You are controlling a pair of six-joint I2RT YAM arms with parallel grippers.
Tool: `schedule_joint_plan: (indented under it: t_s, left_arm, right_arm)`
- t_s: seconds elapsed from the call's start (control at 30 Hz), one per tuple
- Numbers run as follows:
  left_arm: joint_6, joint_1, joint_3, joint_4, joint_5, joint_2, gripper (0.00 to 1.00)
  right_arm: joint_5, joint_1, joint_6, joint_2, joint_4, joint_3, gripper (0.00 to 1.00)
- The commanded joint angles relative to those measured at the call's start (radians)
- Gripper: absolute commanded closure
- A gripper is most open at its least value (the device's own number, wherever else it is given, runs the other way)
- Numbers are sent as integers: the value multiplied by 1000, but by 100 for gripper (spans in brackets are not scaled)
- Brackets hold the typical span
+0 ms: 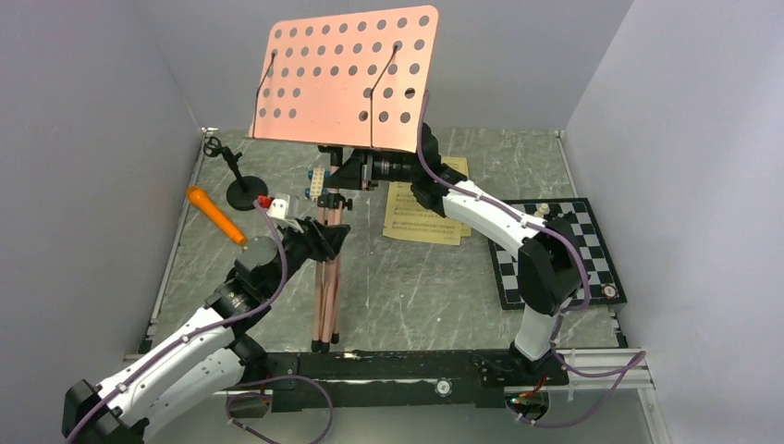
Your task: Pack up the instrument practice props
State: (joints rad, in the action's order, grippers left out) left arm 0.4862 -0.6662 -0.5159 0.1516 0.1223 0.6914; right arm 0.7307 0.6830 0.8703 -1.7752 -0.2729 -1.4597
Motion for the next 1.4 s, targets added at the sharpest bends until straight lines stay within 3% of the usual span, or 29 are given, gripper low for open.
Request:
schedule_joint_plan:
  t_s: [0.0, 0.17, 0.77, 1.37]
  left_arm:
    - [60, -15, 49, 121, 78, 36, 100]
    - [105, -48, 86, 151, 153, 87, 100]
    - [309, -65, 209, 187, 268, 230, 100]
    - [381, -63, 201, 208, 350, 420, 100]
  right_arm:
    - [138, 6, 11, 48, -24, -122, 100]
    - [127, 5, -40, 43, 28, -81, 100]
    - [159, -40, -27, -93, -44, 16, 100]
    - [157, -62, 48, -270, -126, 6, 100]
